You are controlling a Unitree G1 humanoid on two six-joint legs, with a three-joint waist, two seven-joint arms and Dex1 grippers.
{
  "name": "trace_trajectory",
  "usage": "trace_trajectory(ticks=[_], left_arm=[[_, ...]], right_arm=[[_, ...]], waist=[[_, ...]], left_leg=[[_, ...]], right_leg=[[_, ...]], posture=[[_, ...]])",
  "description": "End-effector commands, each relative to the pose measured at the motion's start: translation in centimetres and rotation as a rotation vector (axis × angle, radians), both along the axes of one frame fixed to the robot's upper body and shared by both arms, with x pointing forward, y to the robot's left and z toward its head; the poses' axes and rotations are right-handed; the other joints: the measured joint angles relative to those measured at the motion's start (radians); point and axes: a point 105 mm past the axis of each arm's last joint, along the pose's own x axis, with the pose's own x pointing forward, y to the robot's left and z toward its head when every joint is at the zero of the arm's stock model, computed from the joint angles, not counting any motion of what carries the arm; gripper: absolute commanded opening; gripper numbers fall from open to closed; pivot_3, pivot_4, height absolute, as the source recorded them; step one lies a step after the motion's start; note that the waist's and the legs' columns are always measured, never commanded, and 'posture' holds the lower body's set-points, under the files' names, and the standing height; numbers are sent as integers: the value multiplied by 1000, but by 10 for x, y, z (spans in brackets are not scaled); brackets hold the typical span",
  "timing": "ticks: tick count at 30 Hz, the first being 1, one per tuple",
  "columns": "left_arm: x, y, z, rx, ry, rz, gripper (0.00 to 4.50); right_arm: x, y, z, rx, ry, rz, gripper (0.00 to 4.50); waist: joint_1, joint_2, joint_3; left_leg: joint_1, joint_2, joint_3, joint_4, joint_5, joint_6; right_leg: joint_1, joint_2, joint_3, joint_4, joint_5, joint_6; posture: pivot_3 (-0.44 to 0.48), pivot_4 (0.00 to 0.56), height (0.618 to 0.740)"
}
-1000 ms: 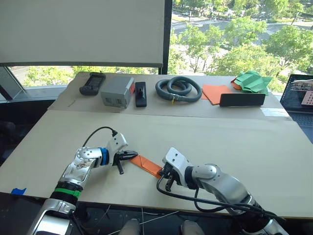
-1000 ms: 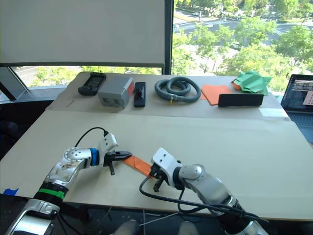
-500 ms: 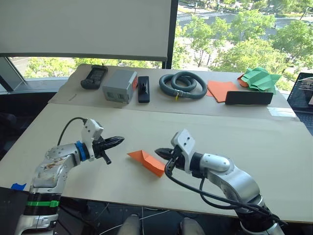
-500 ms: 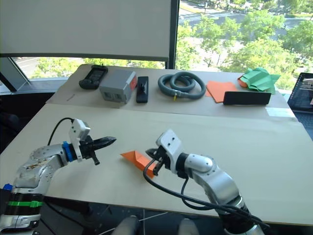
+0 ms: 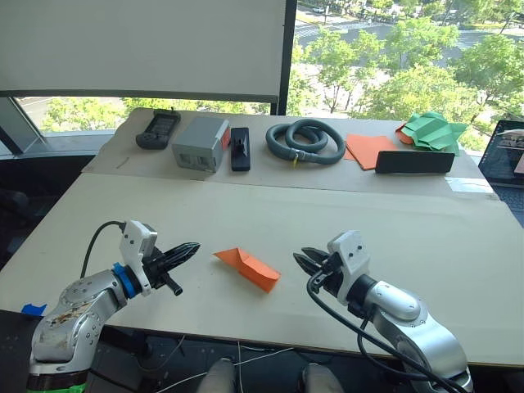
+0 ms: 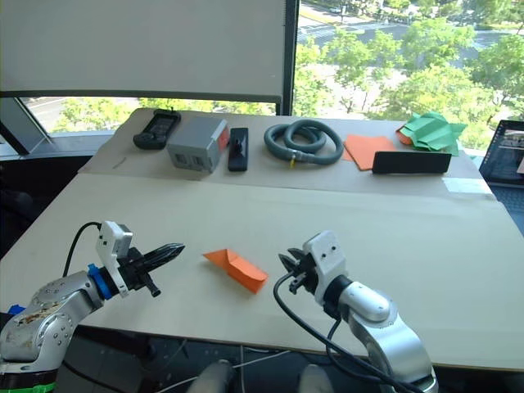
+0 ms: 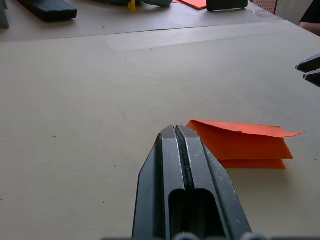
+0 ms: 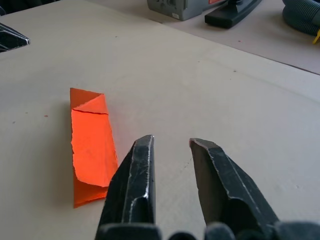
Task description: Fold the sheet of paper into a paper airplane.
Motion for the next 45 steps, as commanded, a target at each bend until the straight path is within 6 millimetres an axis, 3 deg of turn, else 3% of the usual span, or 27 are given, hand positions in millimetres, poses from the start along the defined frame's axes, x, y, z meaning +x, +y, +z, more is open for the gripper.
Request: trace_trajectory(ticks=[1, 6, 11, 13, 22, 31, 45], left_arm=[[-1, 2, 9, -9, -43, 8, 1102], [1, 2, 7, 1, -49, 9, 2859], [-4, -5, -1, 17, -9, -37, 4490], [-7, -8, -1, 8, 0, -58, 4490], [-18, -13, -2, -4, 50, -124, 4490], [-17, -16, 1, -7, 40, -127, 4490], [-13, -22, 6, -10, 31, -161, 4490]], right_arm=[[-1, 1, 8, 1, -71, 5, 2920], [-2, 11, 10, 27, -74, 57, 4500], [-27, 53, 21, -64, -145, 382, 4500], [-31, 60, 15, -147, -167, 456, 4500], [-62, 78, -6, -26, 107, 756, 4500], [-24, 72, -20, -40, 117, 610, 4500], [14, 55, -11, -30, 59, 449, 4500]], waist=[[1, 0, 0], [4, 0, 0], [3, 0, 0], [2, 0, 0], [5, -3, -1], [4, -3, -1], [4, -4, -2]], left_leg=[[0, 0, 0, 0, 0, 0], [-1, 0, 1, 0, 0, 0], [0, 0, 1, 0, 0, 0], [0, 1, 1, 1, 0, 0], [0, 1, 1, 1, 0, 0], [1, 1, 1, 1, 0, 1], [4, 1, 1, 2, 1, 1]], right_leg=[[0, 0, 0, -2, 0, 0], [1, 0, 1, -3, 1, 0], [1, 2, 1, -3, 4, -1], [1, 2, 1, -3, 4, -1], [3, 3, 1, -3, 4, -1], [2, 4, 2, -1, 5, -2], [3, 4, 3, 6, 6, -2]], posture=[[0, 150, 702], [0, 150, 702], [0, 150, 702], [0, 150, 702], [0, 150, 702], [0, 150, 702], [0, 150, 702]])
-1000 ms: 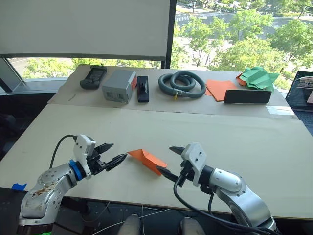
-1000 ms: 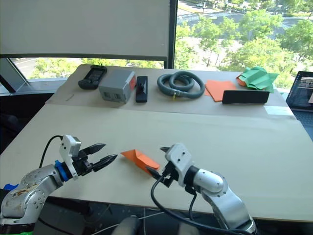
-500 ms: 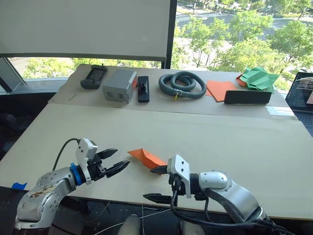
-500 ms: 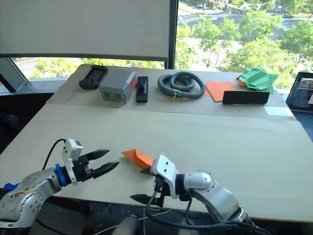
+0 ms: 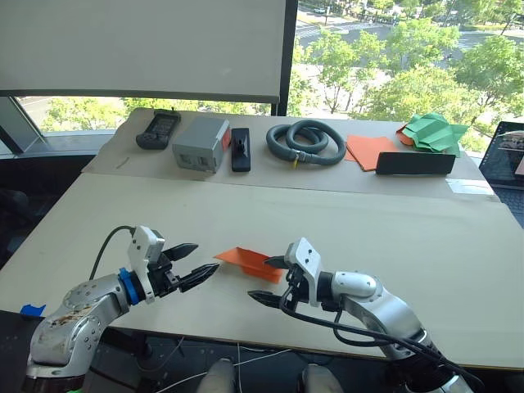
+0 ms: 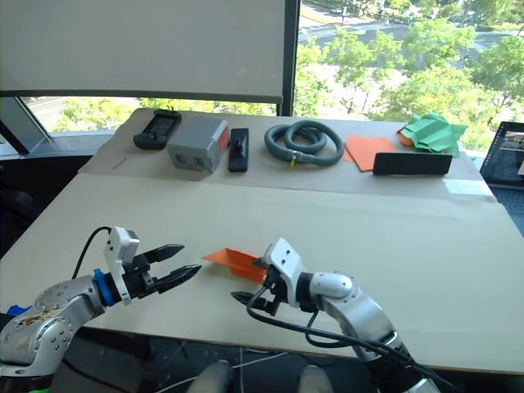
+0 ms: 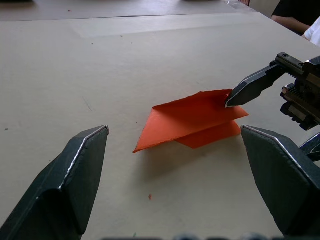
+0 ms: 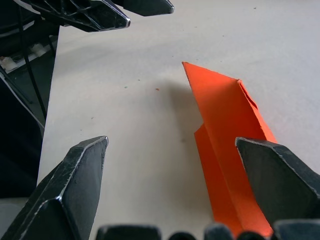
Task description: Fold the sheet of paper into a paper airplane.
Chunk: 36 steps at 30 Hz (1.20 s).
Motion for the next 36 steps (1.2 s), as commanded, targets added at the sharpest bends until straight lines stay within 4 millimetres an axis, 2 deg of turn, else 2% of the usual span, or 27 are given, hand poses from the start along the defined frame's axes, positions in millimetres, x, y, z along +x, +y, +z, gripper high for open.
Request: trace_trajectory(ticks=[1, 5, 13, 19, 25, 33, 36], left_arm=[[-2, -7, 9, -1, -25, -54, 4490], [-5, -9, 8, 1, -13, -77, 4490], [-8, -14, 6, -4, -4, -91, 4490], [-11, -16, 5, -12, 2, -90, 4490], [-10, -14, 5, -9, -1, -84, 4490], [-10, -15, 4, -13, 3, -76, 4490], [-10, -14, 4, -10, 2, -73, 4500]], right_arm=[[8, -2, 16, 23, -69, -15, 4500], [12, -4, 9, 9, -38, -41, 4500], [28, -8, 8, 70, 95, -122, 4500], [37, -11, 18, 126, 135, -156, 4500], [40, -9, 38, 146, 84, -123, 4500], [47, -13, 22, 31, 6, -135, 4500], [47, -13, 16, -1, -19, -123, 3654]], waist=[[0, 0, 0], [0, 0, 0], [-1, 0, 0], [-1, 0, 0], [-2, 0, 0], [-1, 0, 0], [-1, 0, 0]], left_leg=[[0, 0, 0, 0, 0, 0], [3, 0, 0, 0, 0, 0], [4, 0, 0, 0, 0, 0], [4, 0, 0, 0, 0, 0], [5, 0, 0, 0, 0, 0], [5, 0, 0, 0, 0, 0], [5, 0, 0, 0, 0, 0]], right_leg=[[0, 0, 0, 0, 0, 0], [2, 0, 0, 1, 0, 0], [3, 0, 1, 1, 0, 0], [3, 0, 1, 1, 0, 0], [4, 1, 1, 2, 0, 0], [4, 1, 1, 2, 0, -1], [4, 1, 1, 2, 0, -1]], posture=[[0, 150, 702], [0, 150, 702], [0, 150, 702], [0, 150, 702], [0, 150, 702], [0, 150, 702], [0, 150, 702]])
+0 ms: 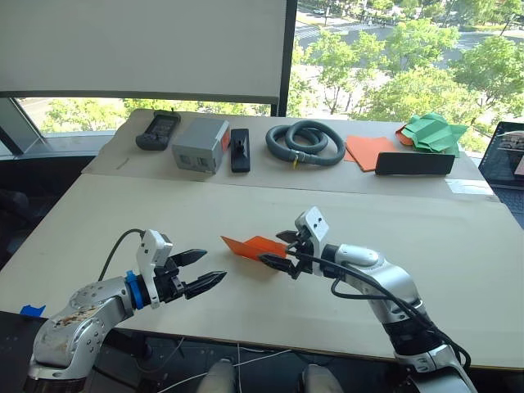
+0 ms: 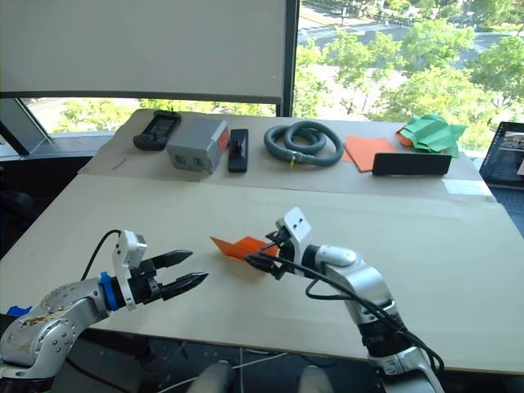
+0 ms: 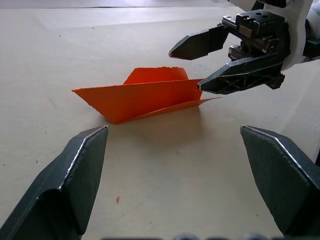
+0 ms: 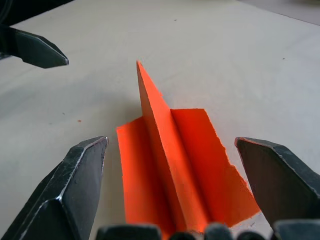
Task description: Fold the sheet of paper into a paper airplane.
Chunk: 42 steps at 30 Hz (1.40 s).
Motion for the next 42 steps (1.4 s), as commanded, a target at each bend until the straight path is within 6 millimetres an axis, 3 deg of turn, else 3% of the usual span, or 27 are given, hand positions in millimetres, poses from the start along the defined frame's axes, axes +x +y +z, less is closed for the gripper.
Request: trace_trajectory(ticks=[1, 10, 11, 23, 31, 37, 42], left_arm=[[-1, -2, 7, 6, -34, -10, 4500], [-3, -2, 7, 2, -31, -7, 4500], [-3, -2, 7, 1, -31, -8, 4500], [-5, -1, 6, 12, -28, 1, 4500], [-5, -4, 9, 7, -37, -8, 4500], [-4, -19, 26, 13, -107, -64, 4500], [-2, -34, 46, 40, -183, -142, 4500]], right_arm=[[-1, 2, 5, -17, -77, 33, 3309], [-5, 4, -3, -56, -98, 59, 171], [-6, 3, -5, -67, -100, 62, 43], [-4, 4, -11, -133, -139, 76, 43], [-2, 1, 15, -7, -134, 21, 43], [4, -29, 34, 79, -136, -187, 43], [28, -109, 49, 46, -266, -668, 43]], waist=[[0, 0, 0], [0, 0, 0], [0, 0, 0], [0, 0, 0], [0, 0, 0], [8, 0, 0], [13, 1, 1]], left_leg=[[0, 0, 0, 0, 0, 0], [2, 0, 0, 0, 0, 0], [2, 0, 0, 0, 0, 0], [7, 0, 0, 0, 0, 0], [7, 0, 0, 0, 0, 0], [5, 0, 0, 0, 0, 0], [4, 0, 1, 0, 0, 0]], right_leg=[[0, 0, 0, 0, 0, 0], [2, 0, 0, 0, 0, 0], [3, 0, 0, 0, 0, 0], [8, 0, 0, -1, -1, -1], [8, 0, 0, -1, -1, -1], [8, 0, 0, -1, -1, -1], [8, 0, 0, -2, -1, -1]], posture=[[0, 150, 702], [0, 150, 702], [0, 150, 702], [0, 150, 702], [0, 150, 702], [0, 150, 702], [0, 150, 702]])
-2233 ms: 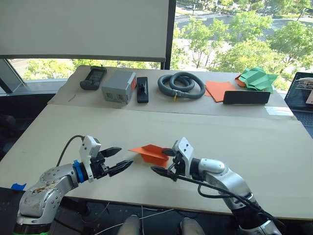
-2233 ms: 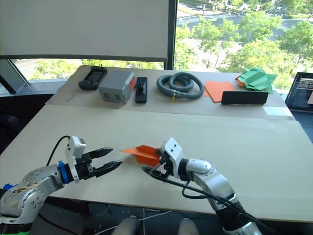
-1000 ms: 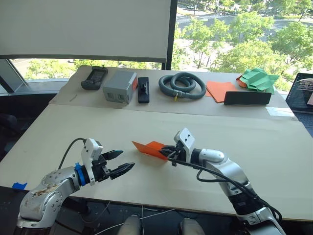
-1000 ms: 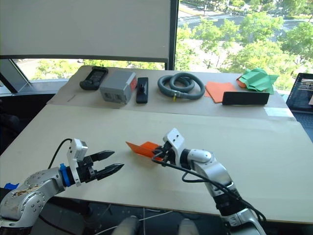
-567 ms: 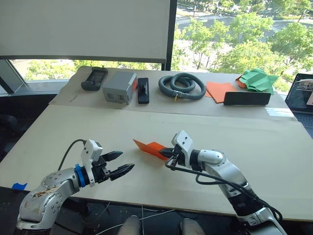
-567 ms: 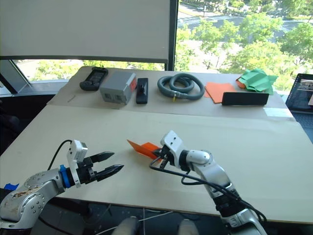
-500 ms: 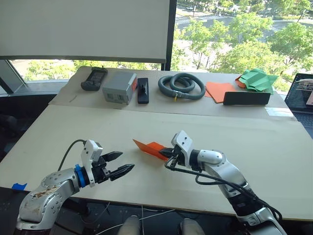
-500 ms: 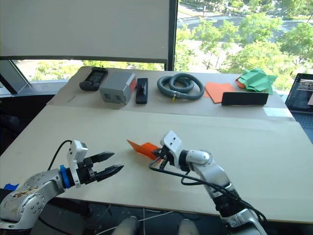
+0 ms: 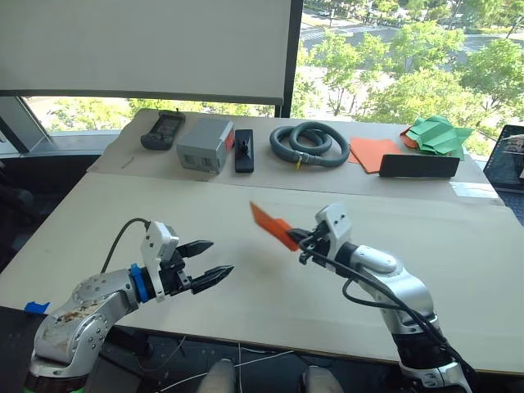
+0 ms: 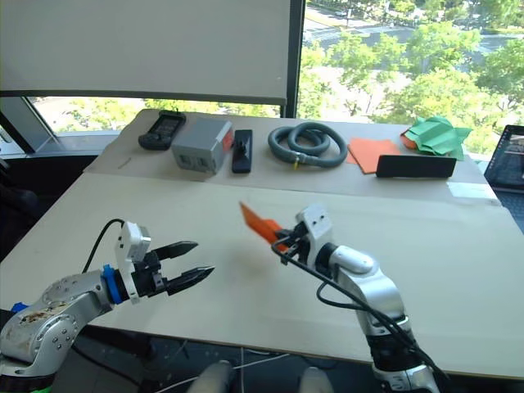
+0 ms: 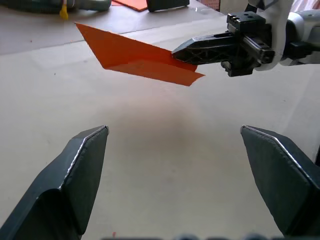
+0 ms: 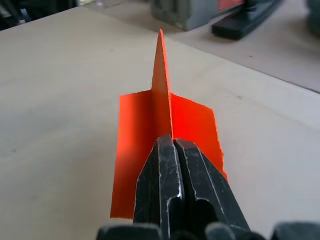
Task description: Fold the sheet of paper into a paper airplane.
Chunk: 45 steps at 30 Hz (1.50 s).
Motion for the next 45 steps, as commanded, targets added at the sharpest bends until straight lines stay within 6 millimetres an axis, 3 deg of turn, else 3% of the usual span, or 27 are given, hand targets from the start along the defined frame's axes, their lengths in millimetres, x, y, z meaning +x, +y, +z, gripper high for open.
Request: trace_trajectory(ticks=[1, 3, 7, 12, 20, 31, 34, 38, 44, 45], left_arm=[[-3, -15, 19, 6, -64, -79, 4500], [-2, -21, 25, 4, -82, -109, 4500], [-2, -32, 28, 2, -95, -174, 4500], [-6, -47, 34, 11, -121, -299, 4500], [-3, -48, 30, 50, -131, -336, 4500], [0, -40, 21, 65, -121, -309, 4500], [0, -39, 20, 70, -119, -306, 4500], [3, -40, 23, 74, -124, -303, 4500], [10, -33, 32, 76, -143, -245, 4500], [14, -30, 34, 68, -150, -212, 4500]], right_arm=[[10, -59, 27, -9, -133, -329, 43], [12, -83, 34, -19, -173, -471, 43], [13, -112, 34, -55, -190, -632, 43], [16, -142, 10, -131, -82, -754, 43], [14, -152, -8, -144, 6, -774, 43], [9, -154, -11, -147, 18, -782, 43], [8, -156, -9, -149, 9, -787, 946], [10, -150, 8, -117, -65, -758, 2334], [8, -123, 64, -15, -292, -601, 4451], [6, -111, 72, 4, -327, -534, 4451]], waist=[[1, 0, 0], [1, 0, 0], [-7, 1, 0], [-13, 1, 1], [-16, 3, 1], [-13, 3, 2], [-12, 3, 2], [-13, 4, 2], [-17, 5, 3], [-17, 5, 3]], left_leg=[[0, 0, 0, 0, 0, 0], [0, 0, 0, 0, 0, 0], [0, 0, 0, 0, 0, 0], [1, 0, 1, 1, 1, 1], [1, 0, 2, 2, 6, 10], [1, 0, 2, 2, 6, 10], [1, 0, 2, 2, 6, 10], [0, 0, 2, 2, 6, 10], [0, 0, 2, 2, 6, 10], [0, 0, 2, 1, 6, 10]], right_leg=[[0, 0, 0, 0, 0, 0], [0, 0, 0, 0, 0, 0], [0, 0, 0, 0, 0, 0], [2, 0, 0, 0, 0, 0], [4, 0, 0, 1, 0, 0], [3, 0, 0, 0, 0, 0], [3, 0, 0, 0, 0, 0], [3, 0, 0, 0, 0, 0], [3, 0, 0, 0, 0, 0], [3, 0, 0, 0, 0, 0]], posture=[[0, 150, 702], [0, 150, 702], [0, 150, 702], [0, 150, 702], [0, 150, 702], [0, 150, 702], [0, 150, 702], [0, 150, 702], [0, 150, 702], [0, 150, 702]])
